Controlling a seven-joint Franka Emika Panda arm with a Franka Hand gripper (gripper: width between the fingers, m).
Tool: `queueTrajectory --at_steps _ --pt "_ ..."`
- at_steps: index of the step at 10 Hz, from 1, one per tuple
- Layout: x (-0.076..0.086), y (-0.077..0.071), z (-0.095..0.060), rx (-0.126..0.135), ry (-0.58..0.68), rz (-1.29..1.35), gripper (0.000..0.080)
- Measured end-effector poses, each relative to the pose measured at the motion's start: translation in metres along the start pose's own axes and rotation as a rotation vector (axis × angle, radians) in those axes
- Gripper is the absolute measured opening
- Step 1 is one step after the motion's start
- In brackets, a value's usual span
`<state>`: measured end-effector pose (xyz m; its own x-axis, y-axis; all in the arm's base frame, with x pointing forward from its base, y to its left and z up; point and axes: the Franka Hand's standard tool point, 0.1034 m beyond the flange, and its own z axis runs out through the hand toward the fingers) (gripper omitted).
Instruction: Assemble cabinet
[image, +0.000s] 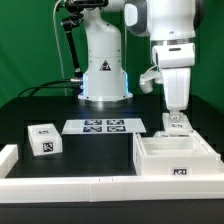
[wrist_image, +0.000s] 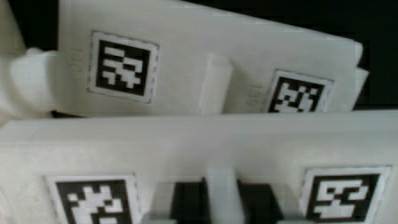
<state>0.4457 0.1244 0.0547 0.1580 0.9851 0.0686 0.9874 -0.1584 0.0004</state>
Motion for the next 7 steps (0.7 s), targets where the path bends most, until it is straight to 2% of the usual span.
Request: queueTrajectory --at_steps 4,7 --pt "-0.0022 0.0 0.0028 0.005 0.0 -0.007 0.007" --pt "-0.0058 0.0078 -0.0004 -0.002 0.002 0.005 0.007"
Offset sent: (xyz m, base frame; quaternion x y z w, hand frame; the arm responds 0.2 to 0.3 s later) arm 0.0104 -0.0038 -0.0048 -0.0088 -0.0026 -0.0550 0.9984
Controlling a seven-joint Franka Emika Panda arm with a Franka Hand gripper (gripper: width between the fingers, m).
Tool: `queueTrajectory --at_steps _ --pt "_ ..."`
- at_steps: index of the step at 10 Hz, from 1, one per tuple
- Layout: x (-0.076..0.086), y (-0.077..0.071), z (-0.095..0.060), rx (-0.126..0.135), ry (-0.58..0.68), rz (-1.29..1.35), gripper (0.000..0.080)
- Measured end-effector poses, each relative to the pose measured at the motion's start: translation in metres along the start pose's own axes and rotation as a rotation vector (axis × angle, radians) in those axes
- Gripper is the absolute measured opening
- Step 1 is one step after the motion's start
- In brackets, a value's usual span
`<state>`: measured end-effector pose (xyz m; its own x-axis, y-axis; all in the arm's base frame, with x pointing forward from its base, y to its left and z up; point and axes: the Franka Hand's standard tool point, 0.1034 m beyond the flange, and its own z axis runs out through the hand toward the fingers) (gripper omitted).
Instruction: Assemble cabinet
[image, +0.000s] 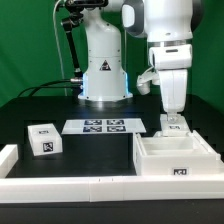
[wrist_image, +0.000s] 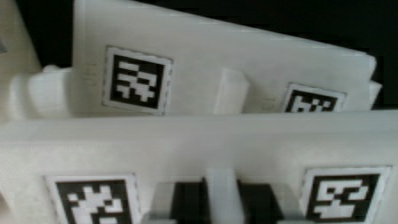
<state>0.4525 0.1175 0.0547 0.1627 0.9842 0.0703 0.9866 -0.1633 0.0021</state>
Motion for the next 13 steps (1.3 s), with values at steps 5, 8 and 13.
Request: queueTrajectory --at_steps 5,8,13 --pt "0.0018 0.001 -0.0012 0.004 -0.002 0.016 0.007" --pt "0.0012 0.0007 -0.0004 0.006 -0.002 0.017 0.007" --pt "-0.0007 0.0039 -0.001 0.036 -0.017 -0.049 0.007"
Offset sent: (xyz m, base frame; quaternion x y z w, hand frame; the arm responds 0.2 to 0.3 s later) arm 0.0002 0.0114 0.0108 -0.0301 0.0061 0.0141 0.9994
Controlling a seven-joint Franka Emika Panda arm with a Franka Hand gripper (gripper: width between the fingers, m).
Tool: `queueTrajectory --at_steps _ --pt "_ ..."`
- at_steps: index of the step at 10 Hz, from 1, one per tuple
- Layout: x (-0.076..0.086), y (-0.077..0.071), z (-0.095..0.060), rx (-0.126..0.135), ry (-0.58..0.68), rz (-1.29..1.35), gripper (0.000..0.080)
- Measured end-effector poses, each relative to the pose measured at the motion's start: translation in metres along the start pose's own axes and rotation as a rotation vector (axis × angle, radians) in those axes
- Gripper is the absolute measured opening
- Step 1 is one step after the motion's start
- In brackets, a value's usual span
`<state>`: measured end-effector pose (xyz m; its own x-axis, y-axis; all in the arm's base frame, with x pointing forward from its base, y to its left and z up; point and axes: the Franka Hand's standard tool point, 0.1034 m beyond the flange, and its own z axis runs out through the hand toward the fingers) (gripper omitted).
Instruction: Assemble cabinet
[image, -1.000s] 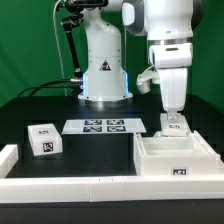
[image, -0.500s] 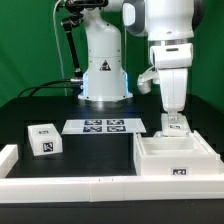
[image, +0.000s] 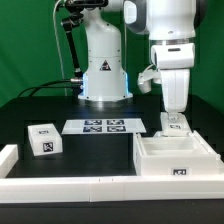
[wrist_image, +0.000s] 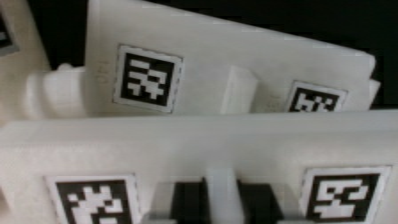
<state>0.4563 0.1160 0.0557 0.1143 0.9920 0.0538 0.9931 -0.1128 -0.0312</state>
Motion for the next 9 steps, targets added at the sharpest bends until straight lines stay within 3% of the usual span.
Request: queueTrajectory --at_steps 6,9 --pt "0.0013 0.0002 0.0012 -0.004 0.005 -0.014 0.007" --pt "0.0001 0.0003 -0.002 0.01 -0.005 -0.011 0.007"
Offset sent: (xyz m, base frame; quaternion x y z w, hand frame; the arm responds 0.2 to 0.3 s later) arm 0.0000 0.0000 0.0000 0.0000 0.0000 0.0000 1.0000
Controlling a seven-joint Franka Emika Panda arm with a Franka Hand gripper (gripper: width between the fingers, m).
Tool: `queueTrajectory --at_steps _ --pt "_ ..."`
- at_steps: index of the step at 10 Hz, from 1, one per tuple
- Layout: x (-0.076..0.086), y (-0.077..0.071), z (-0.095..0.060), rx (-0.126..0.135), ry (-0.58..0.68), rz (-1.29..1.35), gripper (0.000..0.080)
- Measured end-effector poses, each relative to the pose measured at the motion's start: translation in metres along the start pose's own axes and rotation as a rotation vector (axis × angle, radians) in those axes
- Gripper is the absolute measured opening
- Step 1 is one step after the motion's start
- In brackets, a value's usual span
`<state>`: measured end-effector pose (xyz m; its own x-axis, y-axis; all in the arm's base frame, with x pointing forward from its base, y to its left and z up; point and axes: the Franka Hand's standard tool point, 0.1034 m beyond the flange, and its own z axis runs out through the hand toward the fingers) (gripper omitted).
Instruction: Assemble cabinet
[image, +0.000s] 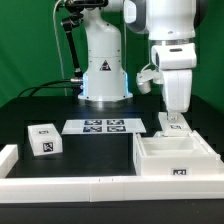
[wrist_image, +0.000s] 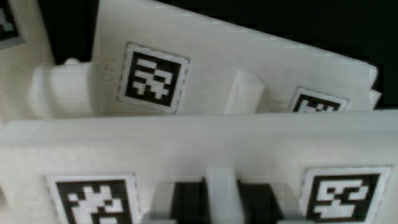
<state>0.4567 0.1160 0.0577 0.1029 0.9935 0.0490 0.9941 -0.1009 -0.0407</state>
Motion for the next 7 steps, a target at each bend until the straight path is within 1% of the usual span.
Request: queueTrajectory --at_steps 2,5,6,7 --pt "-0.002 0.0 -0.001 0.007 -0.004 0.003 0.007" --pt "-0.002 0.001 -0.005 0.028 -0.018 0.012 0.007" --pt "-0.002 0.001 -0.01 0.023 -0.02 0.018 0.007" --pt "-0.001 0.001 -0.011 0.022 -0.021 0.022 0.007"
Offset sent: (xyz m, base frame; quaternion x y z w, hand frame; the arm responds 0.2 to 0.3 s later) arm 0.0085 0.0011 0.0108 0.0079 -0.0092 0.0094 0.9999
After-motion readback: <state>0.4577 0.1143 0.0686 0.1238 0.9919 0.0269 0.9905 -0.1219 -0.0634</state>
